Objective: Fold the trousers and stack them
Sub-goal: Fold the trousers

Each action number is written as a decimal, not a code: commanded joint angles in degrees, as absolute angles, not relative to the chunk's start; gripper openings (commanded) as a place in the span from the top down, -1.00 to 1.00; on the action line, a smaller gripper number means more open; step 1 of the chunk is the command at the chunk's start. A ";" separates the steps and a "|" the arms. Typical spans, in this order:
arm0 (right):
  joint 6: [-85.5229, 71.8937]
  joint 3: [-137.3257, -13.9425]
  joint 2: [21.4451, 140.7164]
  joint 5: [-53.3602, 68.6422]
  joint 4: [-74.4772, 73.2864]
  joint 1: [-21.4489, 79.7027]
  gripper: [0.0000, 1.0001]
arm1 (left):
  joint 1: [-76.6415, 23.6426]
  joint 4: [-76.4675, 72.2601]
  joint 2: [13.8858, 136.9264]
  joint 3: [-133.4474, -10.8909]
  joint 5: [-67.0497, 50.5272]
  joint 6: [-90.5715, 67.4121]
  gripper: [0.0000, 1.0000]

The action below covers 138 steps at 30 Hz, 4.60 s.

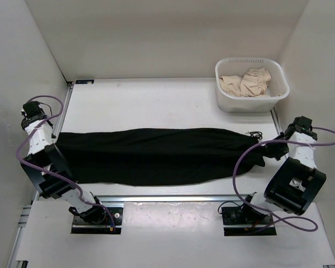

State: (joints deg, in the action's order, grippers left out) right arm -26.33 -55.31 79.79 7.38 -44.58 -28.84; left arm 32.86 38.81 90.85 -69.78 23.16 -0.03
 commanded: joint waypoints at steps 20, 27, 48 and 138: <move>-31.99 -50.18 79.01 -1.85 -44.38 -36.04 1.00 | 37.70 36.39 87.71 -56.78 28.92 0.00 0.72; -32.52 -48.44 78.49 -2.99 -44.91 -37.35 1.00 | 37.71 36.39 85.79 -55.90 31.11 0.00 0.72; -33.13 -49.84 82.79 -3.43 -44.82 -39.27 0.98 | 39.02 45.36 77.61 -54.07 30.32 0.00 0.72; -41.75 -53.18 102.14 0.36 -20.13 -21.00 1.00 | 4.31 43.77 106.61 -62.58 30.67 0.00 -0.35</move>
